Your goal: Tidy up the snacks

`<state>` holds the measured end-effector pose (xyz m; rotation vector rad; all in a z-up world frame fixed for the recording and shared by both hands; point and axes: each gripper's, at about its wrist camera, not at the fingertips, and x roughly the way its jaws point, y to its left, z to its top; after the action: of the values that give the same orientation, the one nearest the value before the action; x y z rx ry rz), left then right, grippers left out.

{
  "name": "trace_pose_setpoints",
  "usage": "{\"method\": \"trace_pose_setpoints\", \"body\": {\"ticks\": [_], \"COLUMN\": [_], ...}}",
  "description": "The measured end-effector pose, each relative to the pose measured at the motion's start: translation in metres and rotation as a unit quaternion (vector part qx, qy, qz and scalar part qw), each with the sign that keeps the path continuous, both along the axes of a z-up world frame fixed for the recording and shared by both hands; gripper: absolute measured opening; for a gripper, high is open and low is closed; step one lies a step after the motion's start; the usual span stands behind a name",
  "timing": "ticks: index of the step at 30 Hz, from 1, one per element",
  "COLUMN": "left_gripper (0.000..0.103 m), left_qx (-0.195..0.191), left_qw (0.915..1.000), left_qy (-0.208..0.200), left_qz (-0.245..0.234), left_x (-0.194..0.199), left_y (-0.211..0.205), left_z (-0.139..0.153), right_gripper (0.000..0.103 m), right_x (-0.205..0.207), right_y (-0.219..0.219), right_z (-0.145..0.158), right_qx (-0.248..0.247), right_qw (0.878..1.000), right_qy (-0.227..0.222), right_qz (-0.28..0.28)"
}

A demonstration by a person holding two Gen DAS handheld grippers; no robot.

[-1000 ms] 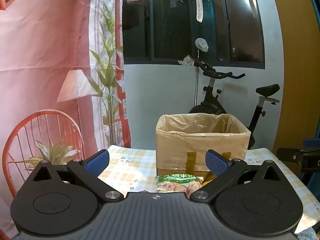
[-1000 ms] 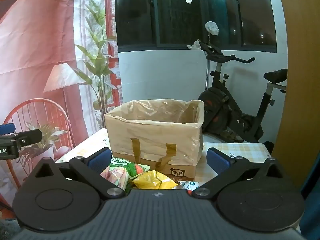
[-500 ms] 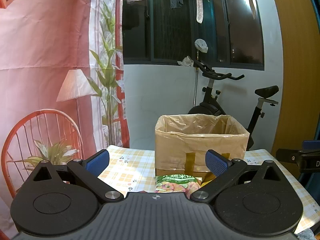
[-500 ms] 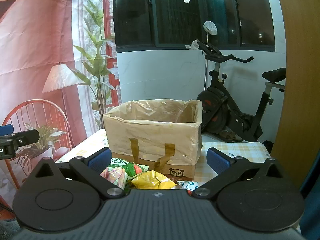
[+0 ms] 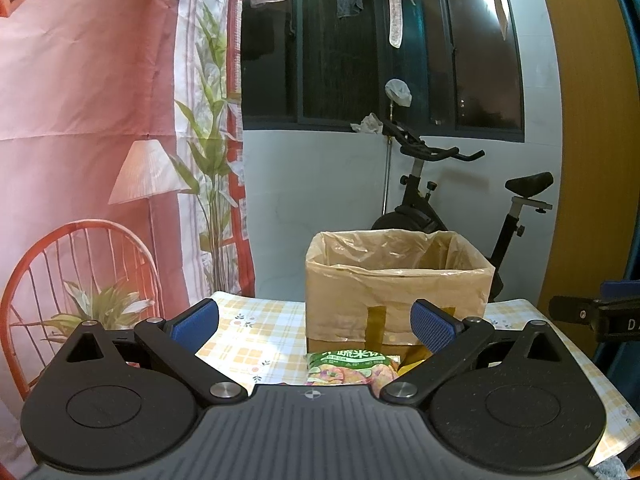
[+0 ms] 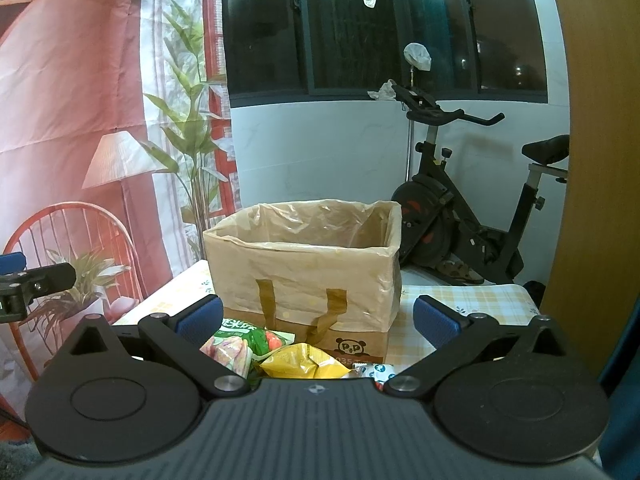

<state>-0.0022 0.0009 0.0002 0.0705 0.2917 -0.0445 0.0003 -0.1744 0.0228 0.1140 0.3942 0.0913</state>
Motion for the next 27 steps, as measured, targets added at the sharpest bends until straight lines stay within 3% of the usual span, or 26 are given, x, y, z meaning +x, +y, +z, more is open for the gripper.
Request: {"method": "trace_pose_setpoints", "body": {"ticks": [27], "left_gripper": [0.103], "left_qx": [-0.002], "left_qw": [1.0000], "left_qy": [0.003], "left_qz": [-0.003], "left_x": [-0.0009], "left_y": [-0.0014], "left_z": [-0.0015], "right_gripper": [0.103], "right_x": [-0.0009], "right_y": [0.0000], "right_z": [-0.0028], "right_qx": [-0.002], "right_qw": [1.000], "right_qy": [-0.001], "right_qz": [-0.002]}}
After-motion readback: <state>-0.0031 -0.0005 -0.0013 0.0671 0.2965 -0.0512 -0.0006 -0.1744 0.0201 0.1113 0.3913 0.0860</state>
